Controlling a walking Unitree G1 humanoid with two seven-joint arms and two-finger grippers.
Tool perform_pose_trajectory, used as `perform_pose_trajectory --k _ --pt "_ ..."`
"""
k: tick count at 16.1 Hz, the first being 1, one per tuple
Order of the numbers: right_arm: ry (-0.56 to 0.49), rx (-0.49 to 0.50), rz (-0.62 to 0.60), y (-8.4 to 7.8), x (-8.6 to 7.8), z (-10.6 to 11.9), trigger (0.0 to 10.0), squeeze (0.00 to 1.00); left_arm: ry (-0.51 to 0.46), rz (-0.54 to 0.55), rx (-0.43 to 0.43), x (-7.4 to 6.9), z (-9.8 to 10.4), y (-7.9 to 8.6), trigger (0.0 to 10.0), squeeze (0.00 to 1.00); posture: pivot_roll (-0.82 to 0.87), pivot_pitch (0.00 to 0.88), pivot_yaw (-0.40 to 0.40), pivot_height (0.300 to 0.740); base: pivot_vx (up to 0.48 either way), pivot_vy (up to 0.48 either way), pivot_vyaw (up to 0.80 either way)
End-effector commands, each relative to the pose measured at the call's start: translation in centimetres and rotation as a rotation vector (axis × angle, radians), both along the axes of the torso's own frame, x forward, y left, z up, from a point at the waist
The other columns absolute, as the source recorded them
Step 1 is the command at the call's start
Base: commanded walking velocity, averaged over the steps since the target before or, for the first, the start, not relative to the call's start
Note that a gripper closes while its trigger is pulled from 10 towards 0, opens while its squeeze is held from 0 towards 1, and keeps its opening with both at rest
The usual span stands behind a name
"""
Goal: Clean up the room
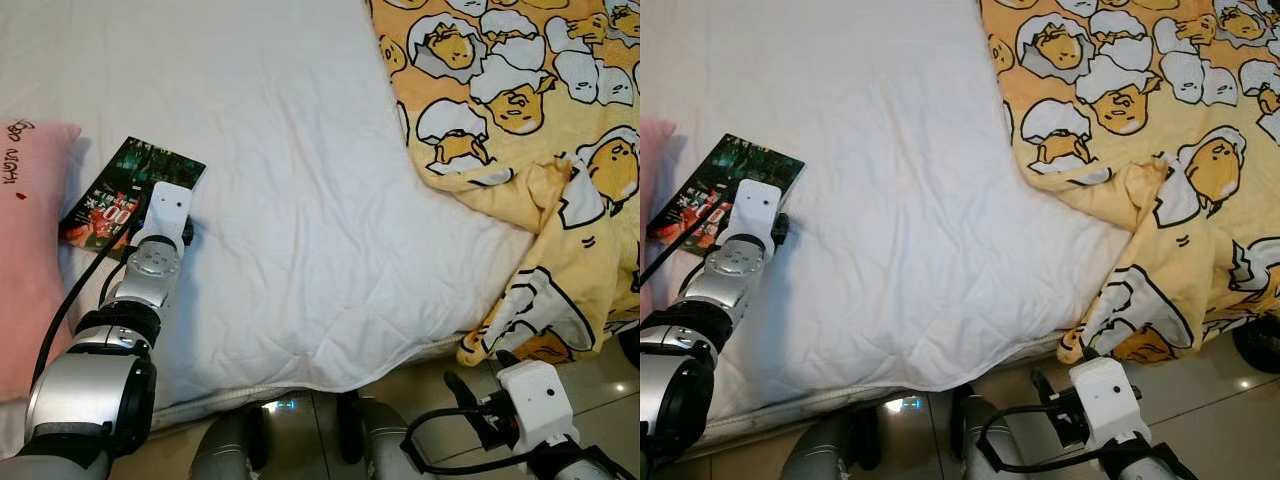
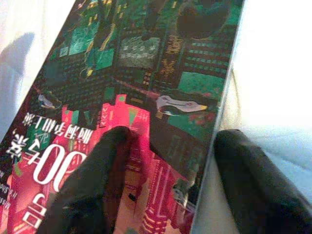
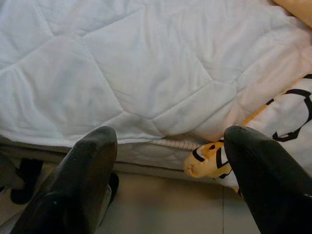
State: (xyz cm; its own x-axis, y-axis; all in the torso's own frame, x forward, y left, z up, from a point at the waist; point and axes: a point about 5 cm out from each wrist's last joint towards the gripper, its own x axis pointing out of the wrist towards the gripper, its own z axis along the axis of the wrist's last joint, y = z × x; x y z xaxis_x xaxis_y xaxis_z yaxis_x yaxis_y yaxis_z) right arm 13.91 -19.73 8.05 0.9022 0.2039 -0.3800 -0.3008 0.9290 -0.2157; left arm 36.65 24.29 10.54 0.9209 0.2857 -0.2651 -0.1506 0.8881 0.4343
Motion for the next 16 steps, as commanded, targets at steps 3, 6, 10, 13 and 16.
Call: perform_pose_trajectory --k 3,6,10,13,16 --pt "0.021 -0.012 0.001 -0.2 0.0 -0.5 10.0 0.00 0.146 0.016 -0.110 -1.9 -3.8 -0.7 0.0 0.00 -0.33 0.313 -0.082 0.740 0.000 0.000 0.00" --pt "0.017 -0.011 0.004 0.0 0.2 -0.7 10.0 0.00 0.192 0.011 -0.130 -2.8 -5.2 -1.0 0.0 0.00 -0.32 0.305 -0.076 0.740 0.000 0.000 0.00" --pt "0.006 -0.003 0.012 0.3 0.9 -1.0 10.0 0.00 0.265 0.108 -0.459 -4.8 -8.4 -3.5 0.0 0.00 -0.29 0.281 -0.055 0.740 0.000 0.000 0.00" --pt "-0.009 0.011 0.019 0.8 1.6 -1.3 10.0 0.00 0.239 0.141 -0.594 -5.6 -8.4 -7.2 0.0 0.00 -0.26 0.261 -0.041 0.740 0.000 0.000 0.00" --pt "-0.024 0.020 0.026 1.2 2.3 -1.5 10.0 0.00 0.215 0.204 -0.663 -5.9 -7.2 -8.8 0.0 0.00 -0.24 0.233 -0.025 0.740 0.000 0.000 0.00"
